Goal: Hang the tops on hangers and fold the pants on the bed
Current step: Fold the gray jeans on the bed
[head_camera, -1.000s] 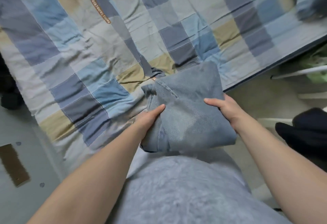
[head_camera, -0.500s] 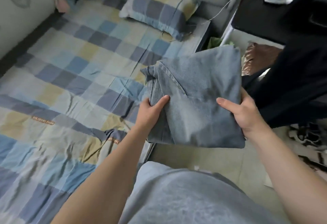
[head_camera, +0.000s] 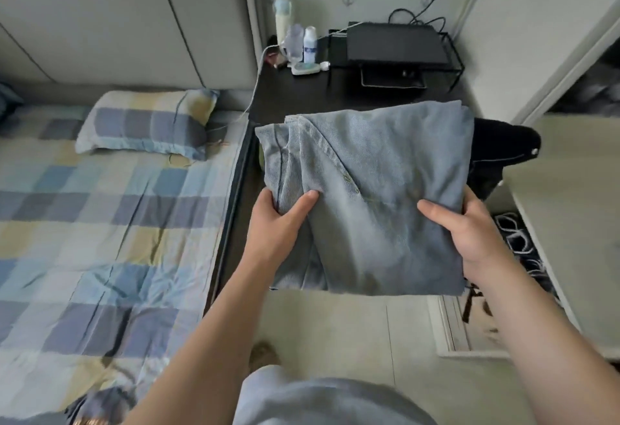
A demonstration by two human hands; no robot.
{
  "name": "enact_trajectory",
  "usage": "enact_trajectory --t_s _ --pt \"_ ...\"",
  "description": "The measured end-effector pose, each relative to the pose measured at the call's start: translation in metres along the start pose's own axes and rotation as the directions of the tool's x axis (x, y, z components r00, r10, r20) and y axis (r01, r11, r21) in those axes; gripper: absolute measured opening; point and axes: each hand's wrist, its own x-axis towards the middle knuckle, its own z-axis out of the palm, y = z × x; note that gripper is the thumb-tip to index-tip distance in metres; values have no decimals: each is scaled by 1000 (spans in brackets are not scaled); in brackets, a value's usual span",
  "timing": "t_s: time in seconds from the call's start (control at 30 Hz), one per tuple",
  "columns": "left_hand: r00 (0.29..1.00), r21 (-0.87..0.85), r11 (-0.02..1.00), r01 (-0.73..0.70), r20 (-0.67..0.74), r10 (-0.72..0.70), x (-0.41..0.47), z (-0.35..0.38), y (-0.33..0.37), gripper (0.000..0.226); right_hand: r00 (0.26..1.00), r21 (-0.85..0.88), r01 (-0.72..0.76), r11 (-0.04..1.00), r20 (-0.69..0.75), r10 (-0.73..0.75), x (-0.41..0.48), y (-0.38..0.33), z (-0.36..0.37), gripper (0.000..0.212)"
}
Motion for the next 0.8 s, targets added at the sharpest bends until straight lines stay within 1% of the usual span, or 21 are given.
enact_trajectory --t_s 0.13,0.27,0.33,0.4,0.47,0.63,0.73,0.8 --pt "990 56 996 -76 123 68 34 68 38 47 987 63 27 998 -158 -17 19 -15 -55 37" --pt "953 107 978 -179 266 145 78 142 76 50 949 97 87 991 -312 -53 46 -31 -102 28" --pt "923 118 968 -223 345 171 101 182 95 52 917 100 108 989 -395 -60 59 -39 -128 30" --pt "883 116 960 -253 434 180 123 225 114 52 875 101 126 987 -479 -63 73 -48 -153 37" --pt "834 124 949 -290 519 187 141 267 133 49 823 113 146 983 -565 -58 84 -56 -176 37" --pt "686 154 919 -363 711 152 172 370 161 49 649 150 185 971 -761 -6 96 -63 -224 35" --pt "586 164 901 -402 802 116 176 426 168 55 541 196 235 952 -840 39 96 -60 -247 44" --pt "516 164 892 -422 852 88 176 465 170 59 475 218 264 939 -877 70 93 -58 -264 47"
